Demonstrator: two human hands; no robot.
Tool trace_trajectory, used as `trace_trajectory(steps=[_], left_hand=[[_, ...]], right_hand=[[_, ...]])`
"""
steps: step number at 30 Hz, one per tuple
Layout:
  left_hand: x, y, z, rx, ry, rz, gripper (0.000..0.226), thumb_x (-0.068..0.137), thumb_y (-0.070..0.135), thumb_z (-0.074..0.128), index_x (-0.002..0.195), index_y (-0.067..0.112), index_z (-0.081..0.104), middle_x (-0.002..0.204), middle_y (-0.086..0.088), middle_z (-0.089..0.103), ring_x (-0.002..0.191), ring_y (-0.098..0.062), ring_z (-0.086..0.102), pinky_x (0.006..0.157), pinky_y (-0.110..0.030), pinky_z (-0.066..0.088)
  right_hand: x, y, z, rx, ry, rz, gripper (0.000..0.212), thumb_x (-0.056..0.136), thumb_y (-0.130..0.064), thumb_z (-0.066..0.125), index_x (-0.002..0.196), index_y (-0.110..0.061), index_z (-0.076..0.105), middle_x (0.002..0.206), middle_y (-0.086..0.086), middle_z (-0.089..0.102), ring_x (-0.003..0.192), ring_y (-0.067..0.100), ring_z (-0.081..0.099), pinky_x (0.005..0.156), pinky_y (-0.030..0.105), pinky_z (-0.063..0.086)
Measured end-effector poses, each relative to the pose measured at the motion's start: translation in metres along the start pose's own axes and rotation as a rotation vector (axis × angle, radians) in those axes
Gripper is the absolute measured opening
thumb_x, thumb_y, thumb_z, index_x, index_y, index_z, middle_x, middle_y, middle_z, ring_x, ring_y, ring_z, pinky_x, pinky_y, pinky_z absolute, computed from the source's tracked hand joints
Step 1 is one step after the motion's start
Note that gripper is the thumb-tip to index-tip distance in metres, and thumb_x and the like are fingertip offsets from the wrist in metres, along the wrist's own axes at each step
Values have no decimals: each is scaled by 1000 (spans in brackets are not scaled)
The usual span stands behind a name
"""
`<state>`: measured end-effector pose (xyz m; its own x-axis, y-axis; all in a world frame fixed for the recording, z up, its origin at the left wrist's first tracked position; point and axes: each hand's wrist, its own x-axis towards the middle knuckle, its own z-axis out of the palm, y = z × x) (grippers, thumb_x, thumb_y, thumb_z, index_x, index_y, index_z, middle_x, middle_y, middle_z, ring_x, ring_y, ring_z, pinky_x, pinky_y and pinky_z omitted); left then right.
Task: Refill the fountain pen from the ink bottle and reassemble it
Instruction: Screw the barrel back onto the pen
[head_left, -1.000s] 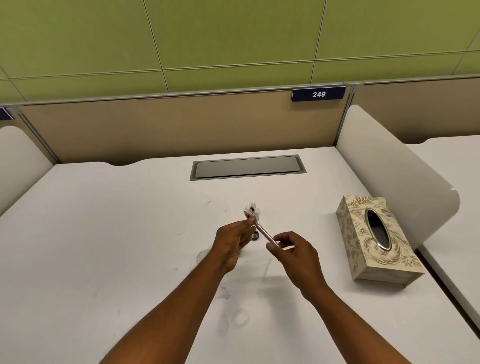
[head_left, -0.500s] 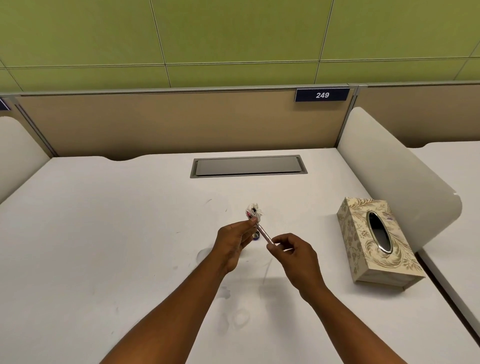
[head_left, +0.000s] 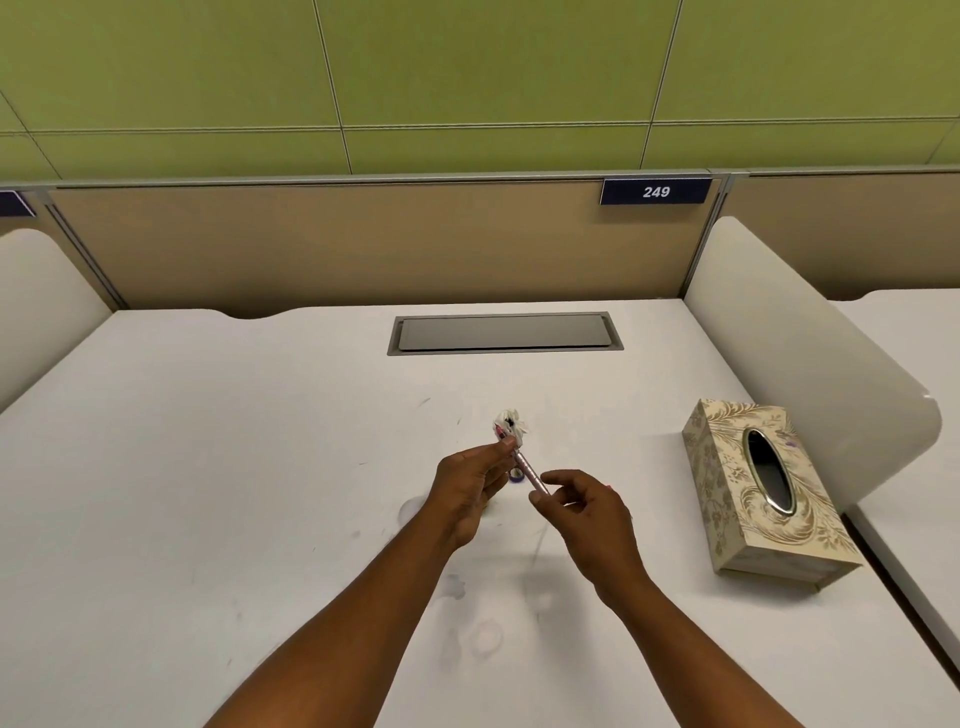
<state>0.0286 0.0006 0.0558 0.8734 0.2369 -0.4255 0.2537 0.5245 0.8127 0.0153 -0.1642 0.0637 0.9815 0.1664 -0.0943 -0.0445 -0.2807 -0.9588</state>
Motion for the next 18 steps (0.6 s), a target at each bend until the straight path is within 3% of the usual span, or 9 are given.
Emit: trace_trajectory(steps=[5,8,10,13,16,18], left_hand=[[1,0,-3,17,22,0,15,83,20,78,92,9,79,104,-9,78,107,-23,71,102,-34,51],[0,-5,-3,33,41,8,17,82,20,79,94,8,79,103,-9,78,107,-23,71,103,-36,50],[-1,-7,-3,32,48,8,16,83,19,78,94,7,79,102,-9,78,107,-24,71,102,-35,50],[-3,-7,-2,25,43,10,13,84,18,77,92,7,79,100,-10,78,107,-25,71,100,-34,51],[-3,-6,-3,29,51,12,10,84,17,77,89,9,79,96,-8,79,108,-25,71,101,-35,51],[-3,-5,-4,35,56,14,10,84,18,76,89,9,79,96,-7,79,109,-25,70,104,-36,49]], right_hand=[[0,0,2,60,-24,10,10,96,-31,60,95,-29,69,75,-5,76,67,4,65,71,26,51],[2,4,1,23,-26,11,10,88,-39,69,96,-33,70,85,-9,72,71,11,63,71,28,52],[2,7,0,-6,-60,16,19,81,-40,77,98,-36,70,83,-11,66,68,8,57,67,25,47],[3,9,1,18,-69,19,16,84,-32,76,98,-32,70,68,-12,65,65,2,57,69,26,48],[2,8,3,52,-69,28,7,93,-29,64,99,-29,69,76,-8,75,73,5,67,79,33,53],[0,6,2,78,-63,29,10,96,-28,60,96,-30,69,80,-6,76,75,12,68,76,30,53]])
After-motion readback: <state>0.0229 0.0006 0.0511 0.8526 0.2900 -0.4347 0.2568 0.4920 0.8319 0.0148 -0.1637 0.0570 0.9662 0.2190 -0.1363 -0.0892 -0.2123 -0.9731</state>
